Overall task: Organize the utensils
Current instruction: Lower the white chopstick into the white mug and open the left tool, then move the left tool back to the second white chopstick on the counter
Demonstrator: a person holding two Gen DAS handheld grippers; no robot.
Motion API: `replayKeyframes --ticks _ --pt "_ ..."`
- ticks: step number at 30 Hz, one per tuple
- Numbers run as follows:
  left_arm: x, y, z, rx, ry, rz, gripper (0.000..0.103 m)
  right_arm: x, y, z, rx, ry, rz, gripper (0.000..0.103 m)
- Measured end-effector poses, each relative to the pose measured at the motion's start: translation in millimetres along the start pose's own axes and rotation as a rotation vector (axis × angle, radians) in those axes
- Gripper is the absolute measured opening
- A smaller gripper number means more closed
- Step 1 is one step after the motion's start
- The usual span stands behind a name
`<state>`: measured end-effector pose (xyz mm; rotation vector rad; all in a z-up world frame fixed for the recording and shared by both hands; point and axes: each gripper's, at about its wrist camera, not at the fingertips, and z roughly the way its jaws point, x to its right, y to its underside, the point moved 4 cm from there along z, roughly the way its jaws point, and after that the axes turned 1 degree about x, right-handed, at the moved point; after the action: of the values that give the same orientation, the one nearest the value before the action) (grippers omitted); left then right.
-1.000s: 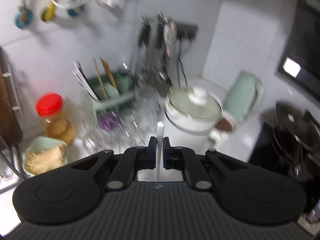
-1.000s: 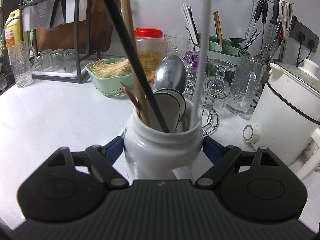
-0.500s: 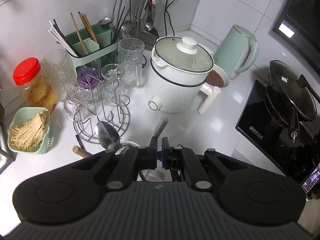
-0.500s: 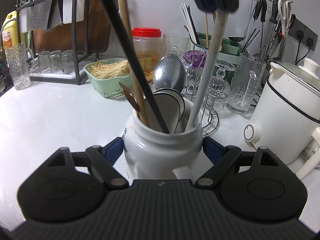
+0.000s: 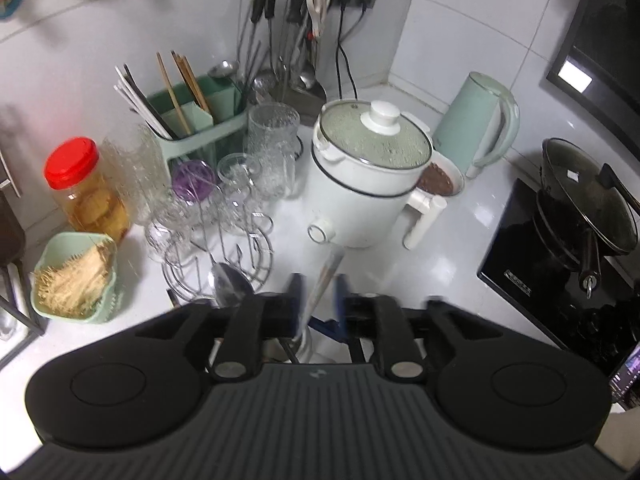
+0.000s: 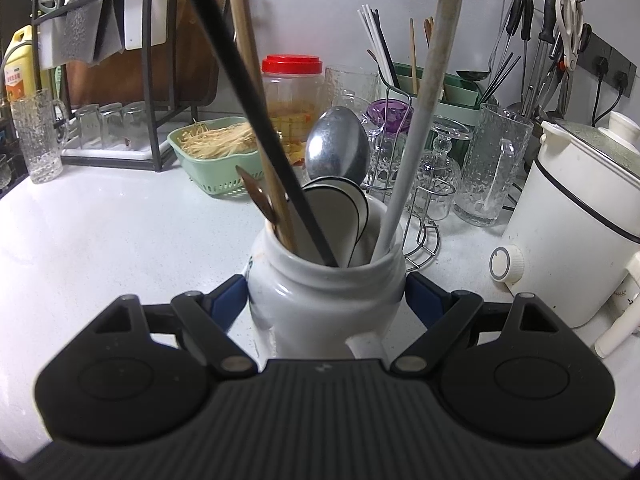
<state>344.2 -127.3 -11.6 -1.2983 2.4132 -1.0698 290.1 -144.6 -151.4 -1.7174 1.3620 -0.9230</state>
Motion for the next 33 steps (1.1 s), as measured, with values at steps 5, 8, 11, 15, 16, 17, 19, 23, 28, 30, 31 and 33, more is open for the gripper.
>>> replayKeyframes --ticks 5,8,11,15,16,17,19,23,28,30,31,33 --pt "-4 -1 -23 0.083 -0.043 -0.011 0.072 -2 -1 1 -0.004 0.01 0.006 0.088" --pt "-11 -3 -39 0.124 -0.069 -0.033 0.08 0 -3 1 -0.004 0.008 0.029 0.089" --pt "-19 -3 -54 0.164 -0.095 -0.052 0.086 3 -4 2 -0.018 -0.005 0.057 0.094" --pt "-34 1 -74 0.189 -0.144 -0.094 0.093 0 -6 4 -0.04 -0.008 0.051 0.103" --pt "-38 3 -79 0.194 -0.157 -0.106 0.094 -1 -6 5 -0.047 -0.011 0.05 0.103" --pt "-42 5 -83 0.2 -0.17 -0.116 0.095 -1 -5 5 -0.057 -0.018 0.055 0.103" --pt "-51 10 -91 0.206 -0.198 -0.141 0.095 -2 -4 5 -0.068 -0.022 0.062 0.103" --pt "-66 22 -98 0.206 -0.209 -0.19 0.095 -4 -4 4 -0.077 -0.019 0.075 0.103" --pt "-81 37 -101 0.202 -0.224 -0.228 0.095 -5 -4 -3 -0.073 0.005 0.072 0.103" --pt "-85 42 -102 0.2 -0.231 -0.237 0.095 -4 -5 -6 -0.069 0.007 0.082 0.103" --pt "-87 45 -101 0.198 -0.235 -0.241 0.095 -4 -5 -8 -0.066 0.009 0.084 0.103" --pt "-91 50 -100 0.195 -0.246 -0.245 0.095 -3 -6 -11 -0.062 0.015 0.094 0.103"
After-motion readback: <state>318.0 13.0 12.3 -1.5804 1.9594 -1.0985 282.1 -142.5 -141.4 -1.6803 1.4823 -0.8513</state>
